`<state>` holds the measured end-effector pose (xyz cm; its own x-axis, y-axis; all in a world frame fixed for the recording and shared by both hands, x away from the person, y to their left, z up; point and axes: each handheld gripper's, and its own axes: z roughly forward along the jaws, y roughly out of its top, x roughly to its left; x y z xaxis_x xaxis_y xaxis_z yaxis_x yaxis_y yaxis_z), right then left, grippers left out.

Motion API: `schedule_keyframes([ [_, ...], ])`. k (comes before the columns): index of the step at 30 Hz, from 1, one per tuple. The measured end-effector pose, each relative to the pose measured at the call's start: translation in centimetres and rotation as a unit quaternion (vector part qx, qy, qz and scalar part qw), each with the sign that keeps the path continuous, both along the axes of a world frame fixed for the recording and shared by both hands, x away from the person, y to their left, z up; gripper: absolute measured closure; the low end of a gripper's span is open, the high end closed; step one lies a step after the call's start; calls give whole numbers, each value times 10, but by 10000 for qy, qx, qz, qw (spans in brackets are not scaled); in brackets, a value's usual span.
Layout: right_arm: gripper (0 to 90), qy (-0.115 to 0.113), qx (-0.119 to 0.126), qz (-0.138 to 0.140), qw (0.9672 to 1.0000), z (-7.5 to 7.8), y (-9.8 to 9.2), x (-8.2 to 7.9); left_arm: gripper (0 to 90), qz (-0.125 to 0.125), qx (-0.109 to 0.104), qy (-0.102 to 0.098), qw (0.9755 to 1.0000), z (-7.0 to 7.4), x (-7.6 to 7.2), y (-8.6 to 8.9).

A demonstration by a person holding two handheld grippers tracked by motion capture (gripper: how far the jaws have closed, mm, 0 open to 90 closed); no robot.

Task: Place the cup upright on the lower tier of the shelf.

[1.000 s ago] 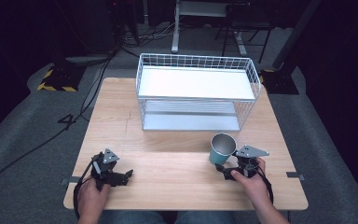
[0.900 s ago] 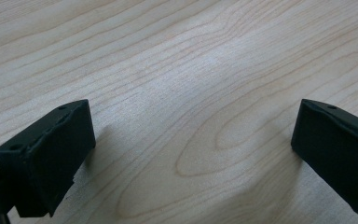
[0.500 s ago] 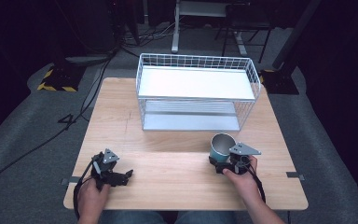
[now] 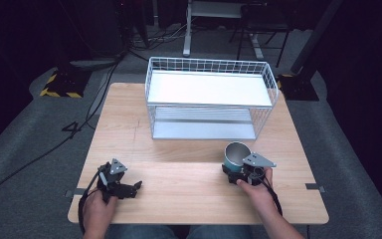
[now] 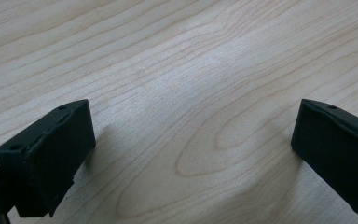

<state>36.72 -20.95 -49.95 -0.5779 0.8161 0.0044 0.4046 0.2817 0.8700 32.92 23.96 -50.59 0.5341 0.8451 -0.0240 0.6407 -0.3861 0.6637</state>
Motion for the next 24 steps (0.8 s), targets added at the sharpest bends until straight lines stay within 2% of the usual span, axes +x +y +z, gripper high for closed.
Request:
schedule_keyframes([
  [6, 214, 6, 30, 42, 10000, 1, 0, 0, 0, 0, -1, 1, 10000, 0, 0, 0],
  [12, 214, -12, 81, 40, 10000, 8, 1, 3, 0, -1, 1, 1, 10000, 0, 0, 0],
  [24, 214, -102, 72, 52, 9999, 30, 18, 23, 0, 0, -3, 0, 10000, 0, 0, 0],
])
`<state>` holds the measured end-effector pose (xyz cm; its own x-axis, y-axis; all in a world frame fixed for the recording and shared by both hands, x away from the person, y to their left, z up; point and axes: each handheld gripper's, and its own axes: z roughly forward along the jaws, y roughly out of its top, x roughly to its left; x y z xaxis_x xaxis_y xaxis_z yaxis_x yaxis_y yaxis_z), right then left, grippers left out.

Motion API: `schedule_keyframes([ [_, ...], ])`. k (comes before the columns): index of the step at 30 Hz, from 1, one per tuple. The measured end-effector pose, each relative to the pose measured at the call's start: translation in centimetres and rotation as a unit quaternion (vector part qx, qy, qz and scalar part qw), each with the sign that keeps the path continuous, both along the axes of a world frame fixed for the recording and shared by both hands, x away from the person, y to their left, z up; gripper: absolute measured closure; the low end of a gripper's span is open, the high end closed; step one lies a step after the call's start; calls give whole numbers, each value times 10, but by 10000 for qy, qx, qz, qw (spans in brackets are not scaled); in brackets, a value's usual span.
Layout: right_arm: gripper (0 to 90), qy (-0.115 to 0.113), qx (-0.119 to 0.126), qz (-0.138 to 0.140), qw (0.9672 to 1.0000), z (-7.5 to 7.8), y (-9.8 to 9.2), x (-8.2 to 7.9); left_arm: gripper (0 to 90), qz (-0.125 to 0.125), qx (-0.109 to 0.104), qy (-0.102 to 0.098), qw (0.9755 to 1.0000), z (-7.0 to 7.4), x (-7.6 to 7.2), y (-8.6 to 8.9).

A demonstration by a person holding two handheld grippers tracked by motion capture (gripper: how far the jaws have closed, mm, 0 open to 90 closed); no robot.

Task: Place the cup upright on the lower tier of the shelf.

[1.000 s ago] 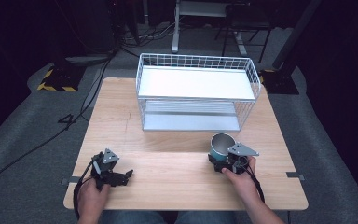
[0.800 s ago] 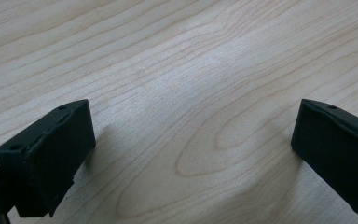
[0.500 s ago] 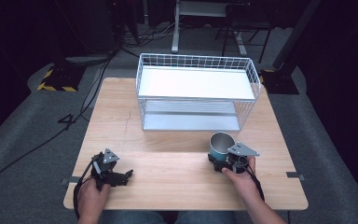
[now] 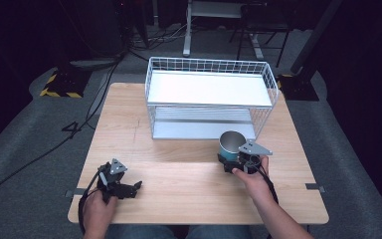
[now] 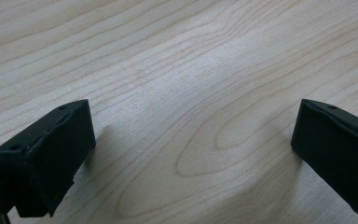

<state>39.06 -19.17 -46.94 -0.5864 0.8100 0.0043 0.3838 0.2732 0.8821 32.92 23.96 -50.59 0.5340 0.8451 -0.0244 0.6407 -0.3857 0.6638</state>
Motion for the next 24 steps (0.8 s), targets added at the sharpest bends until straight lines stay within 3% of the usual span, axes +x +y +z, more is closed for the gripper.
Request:
schedule_keyframes([
  [12, 214, 47, 145, -89, 9998, 16, 17, 31, 0, -1, -1, 0, 10000, 0, 0, 0],
  [24, 214, -33, 121, -304, 9995, 17, 34, 59, 0, 8, 1, -11, 10000, 0, 0, 0],
])
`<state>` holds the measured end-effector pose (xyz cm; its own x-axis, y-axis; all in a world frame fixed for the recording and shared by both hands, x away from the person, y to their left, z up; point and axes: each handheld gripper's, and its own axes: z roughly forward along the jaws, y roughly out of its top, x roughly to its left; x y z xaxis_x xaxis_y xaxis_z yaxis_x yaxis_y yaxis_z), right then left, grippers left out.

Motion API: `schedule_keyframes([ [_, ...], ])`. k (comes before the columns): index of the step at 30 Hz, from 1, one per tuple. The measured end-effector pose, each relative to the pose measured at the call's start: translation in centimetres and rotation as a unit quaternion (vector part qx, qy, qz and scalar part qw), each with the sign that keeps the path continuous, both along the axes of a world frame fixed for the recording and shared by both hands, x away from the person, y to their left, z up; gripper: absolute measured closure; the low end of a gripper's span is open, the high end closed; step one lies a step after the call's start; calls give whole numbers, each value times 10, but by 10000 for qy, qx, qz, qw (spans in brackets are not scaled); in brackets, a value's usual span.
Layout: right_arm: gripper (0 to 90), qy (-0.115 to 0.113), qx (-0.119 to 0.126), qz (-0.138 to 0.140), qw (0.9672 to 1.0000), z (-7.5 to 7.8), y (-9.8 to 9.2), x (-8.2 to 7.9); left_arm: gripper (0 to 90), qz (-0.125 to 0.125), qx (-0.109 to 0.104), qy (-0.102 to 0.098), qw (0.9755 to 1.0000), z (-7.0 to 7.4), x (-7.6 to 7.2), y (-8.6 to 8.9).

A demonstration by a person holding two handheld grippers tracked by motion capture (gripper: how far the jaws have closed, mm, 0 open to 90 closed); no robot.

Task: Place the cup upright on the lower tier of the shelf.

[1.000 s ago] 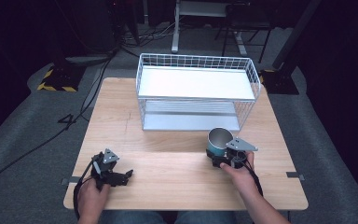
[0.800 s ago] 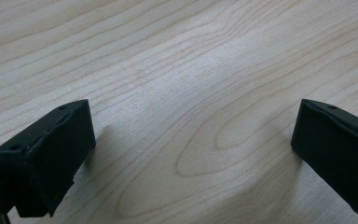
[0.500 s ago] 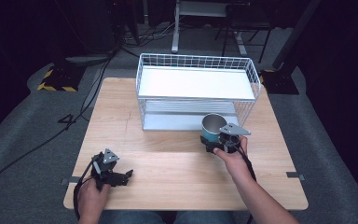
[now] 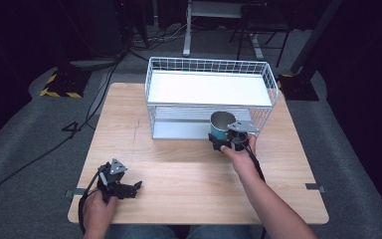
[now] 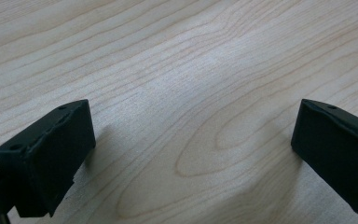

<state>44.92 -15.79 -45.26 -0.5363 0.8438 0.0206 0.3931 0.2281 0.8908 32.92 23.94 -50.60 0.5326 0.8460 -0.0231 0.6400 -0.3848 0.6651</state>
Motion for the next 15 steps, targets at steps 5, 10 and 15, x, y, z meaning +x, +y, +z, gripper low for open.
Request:
schedule_keyframes([
  [5, 214, -47, 12, -97, 9999, -1, 9, 10, 0, 21, -27, 11, 10000, 0, 0, -1],
  [10, 214, -117, -37, -160, 9998, -3, 18, 19, 0, -13, -4, 2, 10000, 0, 1, 0],
  [15, 213, -135, -62, -298, 9994, -7, 23, 26, 0, -13, -4, 2, 10000, 0, 1, 0],
])
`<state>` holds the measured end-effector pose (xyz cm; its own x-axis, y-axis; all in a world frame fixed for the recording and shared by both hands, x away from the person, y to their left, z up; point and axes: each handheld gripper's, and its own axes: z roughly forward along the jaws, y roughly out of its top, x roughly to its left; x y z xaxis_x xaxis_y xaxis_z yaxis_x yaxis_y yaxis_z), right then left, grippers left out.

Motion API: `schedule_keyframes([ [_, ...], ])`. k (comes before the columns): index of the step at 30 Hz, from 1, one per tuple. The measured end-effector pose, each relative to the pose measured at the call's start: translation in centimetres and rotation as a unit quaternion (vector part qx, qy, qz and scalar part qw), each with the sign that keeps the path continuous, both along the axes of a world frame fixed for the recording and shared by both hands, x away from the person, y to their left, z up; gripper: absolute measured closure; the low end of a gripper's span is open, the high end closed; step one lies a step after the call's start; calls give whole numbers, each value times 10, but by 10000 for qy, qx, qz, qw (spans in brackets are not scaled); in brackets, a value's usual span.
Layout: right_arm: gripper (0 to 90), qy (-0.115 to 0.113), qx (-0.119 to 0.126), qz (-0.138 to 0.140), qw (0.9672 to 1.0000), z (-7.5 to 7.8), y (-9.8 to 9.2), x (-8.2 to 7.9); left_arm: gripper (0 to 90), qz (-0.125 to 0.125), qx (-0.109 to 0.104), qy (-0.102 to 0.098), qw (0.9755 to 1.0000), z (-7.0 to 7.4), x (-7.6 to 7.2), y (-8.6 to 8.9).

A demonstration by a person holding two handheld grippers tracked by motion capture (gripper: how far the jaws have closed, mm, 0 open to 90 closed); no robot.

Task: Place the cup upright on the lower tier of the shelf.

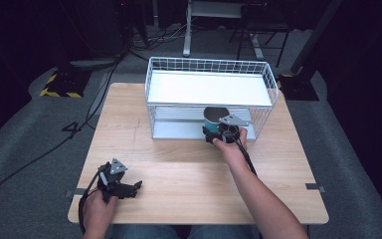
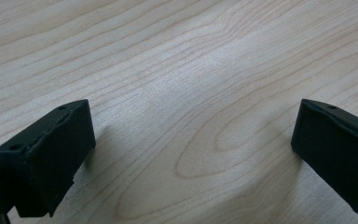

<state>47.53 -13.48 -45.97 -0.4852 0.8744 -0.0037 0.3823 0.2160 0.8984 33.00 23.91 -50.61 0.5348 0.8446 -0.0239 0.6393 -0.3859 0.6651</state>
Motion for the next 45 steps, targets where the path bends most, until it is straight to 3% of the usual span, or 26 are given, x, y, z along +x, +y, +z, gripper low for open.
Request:
schedule_keyframes([
  [16, 213, -71, 140, -148, 9998, -8, 20, 26, 0, -2, 5, -10, 10000, 0, 0, 0],
  [24, 213, -219, 145, -191, 9995, -14, 26, 37, 0, -2, 8, -11, 10000, 0, 0, 0],
  [45, 211, -96, 85, -201, 9997, -27, 40, 53, 0, -4, -1, -7, 10000, 0, 0, 0],
])
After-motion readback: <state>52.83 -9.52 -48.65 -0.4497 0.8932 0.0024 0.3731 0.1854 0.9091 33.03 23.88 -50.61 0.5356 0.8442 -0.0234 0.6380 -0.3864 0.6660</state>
